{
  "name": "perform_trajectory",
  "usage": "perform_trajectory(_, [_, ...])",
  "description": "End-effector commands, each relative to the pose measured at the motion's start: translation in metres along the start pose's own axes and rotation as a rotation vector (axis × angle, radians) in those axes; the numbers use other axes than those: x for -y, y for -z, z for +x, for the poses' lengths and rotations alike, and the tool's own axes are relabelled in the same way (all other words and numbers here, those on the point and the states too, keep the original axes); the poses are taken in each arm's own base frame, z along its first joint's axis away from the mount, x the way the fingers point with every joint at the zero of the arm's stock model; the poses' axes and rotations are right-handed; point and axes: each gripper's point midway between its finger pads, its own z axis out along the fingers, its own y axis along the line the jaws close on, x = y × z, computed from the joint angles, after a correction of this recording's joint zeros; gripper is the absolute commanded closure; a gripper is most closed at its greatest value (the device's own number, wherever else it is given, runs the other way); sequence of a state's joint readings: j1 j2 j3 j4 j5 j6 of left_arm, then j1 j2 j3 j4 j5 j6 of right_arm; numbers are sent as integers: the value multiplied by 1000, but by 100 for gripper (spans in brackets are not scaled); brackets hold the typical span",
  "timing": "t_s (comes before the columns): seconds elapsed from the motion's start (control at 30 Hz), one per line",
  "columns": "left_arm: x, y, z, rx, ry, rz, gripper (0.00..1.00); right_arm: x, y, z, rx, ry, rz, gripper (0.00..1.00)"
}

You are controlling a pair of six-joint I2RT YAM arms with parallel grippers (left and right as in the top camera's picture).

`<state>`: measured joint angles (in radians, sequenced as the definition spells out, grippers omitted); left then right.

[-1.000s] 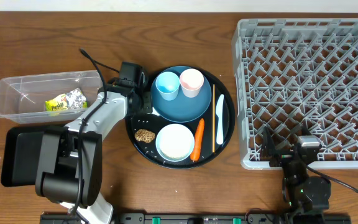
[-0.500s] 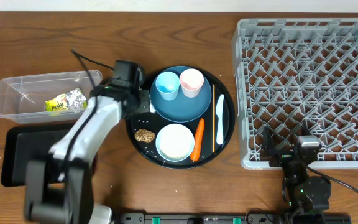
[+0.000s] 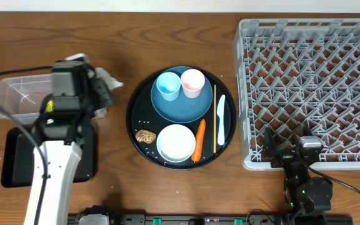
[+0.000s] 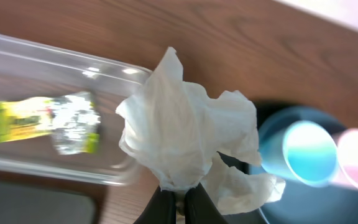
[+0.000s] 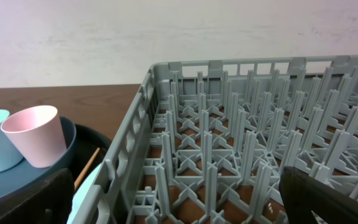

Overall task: Sort waste into correct bins and load items into the dishwasher rack
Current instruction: 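Carry the tissue left and drop it into the clear bin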

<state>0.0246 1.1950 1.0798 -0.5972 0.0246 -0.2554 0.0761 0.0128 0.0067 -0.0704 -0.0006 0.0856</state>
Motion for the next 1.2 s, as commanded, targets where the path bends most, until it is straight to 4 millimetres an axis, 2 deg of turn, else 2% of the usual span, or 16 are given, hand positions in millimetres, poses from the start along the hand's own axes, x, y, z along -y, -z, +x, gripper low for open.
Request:
perform_trajectory(0.0, [-30,3,-12,24,74,-86,94,6,0,1,-3,11,25,1])
perform_trajectory(0.17, [-70,-14,1,-52,214,-184,94,6,0,1,-3,11,25,1])
perform_trajectory(0.4, [-101,-49,21,-165,272,-261,94,6,0,1,-3,11,25,1])
perform_trajectory(0.5, [-104,-62,26,-196,276,-263,94,6,0,1,-3,11,25,1])
perform_trajectory(0.63, [-91,-75,26,-211,287,-181,94,6,0,1,-3,11,25,1])
perform_trajectory(0.77, [-87,-77,21,-194,287,-155,94,6,0,1,-3,11,25,1])
perform_trajectory(1.17, [-87,-80,23,-203,287,-156,94,6,0,1,-3,11,25,1])
